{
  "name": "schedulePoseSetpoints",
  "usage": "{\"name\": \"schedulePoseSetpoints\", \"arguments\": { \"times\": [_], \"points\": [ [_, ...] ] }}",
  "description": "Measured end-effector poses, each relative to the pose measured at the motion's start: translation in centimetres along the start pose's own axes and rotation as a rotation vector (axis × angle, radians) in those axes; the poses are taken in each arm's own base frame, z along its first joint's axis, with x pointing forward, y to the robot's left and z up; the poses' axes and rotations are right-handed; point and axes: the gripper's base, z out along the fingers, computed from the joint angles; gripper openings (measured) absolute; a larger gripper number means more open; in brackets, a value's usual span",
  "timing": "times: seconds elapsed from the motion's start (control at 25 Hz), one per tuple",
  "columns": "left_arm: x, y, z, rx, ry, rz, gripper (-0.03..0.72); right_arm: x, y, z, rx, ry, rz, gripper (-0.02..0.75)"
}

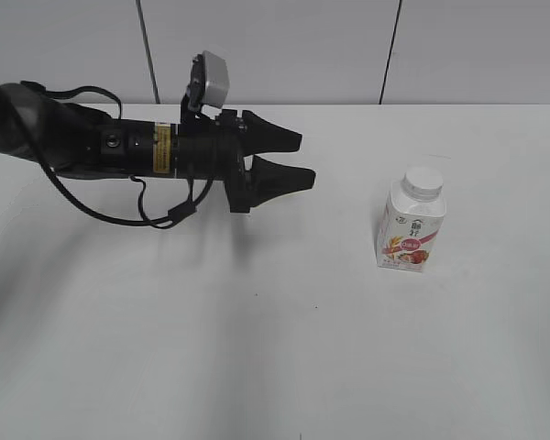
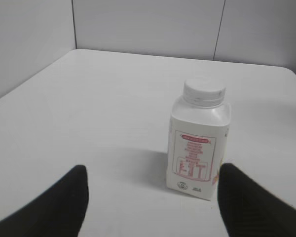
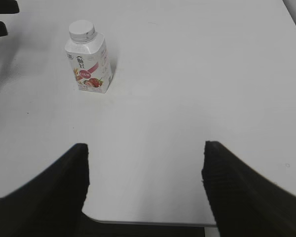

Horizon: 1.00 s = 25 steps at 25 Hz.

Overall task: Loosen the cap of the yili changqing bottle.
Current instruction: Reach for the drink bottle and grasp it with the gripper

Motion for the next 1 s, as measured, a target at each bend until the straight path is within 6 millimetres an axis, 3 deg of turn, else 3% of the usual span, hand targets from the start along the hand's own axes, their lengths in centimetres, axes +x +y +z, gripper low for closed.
{"name": "schedulePoseSetpoints", "arguments": {
  "times": [0.48,1.0],
  "points": [
    [1.0,-0.9,6.4,0.121,-0.009,0.014,0.571,0.0,0.0,0.0,0.000,-0.001,0.000,0.566],
    [2.5,-1.0,9.9,0.132,-0.030,-0.006,0.575,0.0,0.0,0.0,0.000,-0.001,0.000,0.566]
  ]
}}
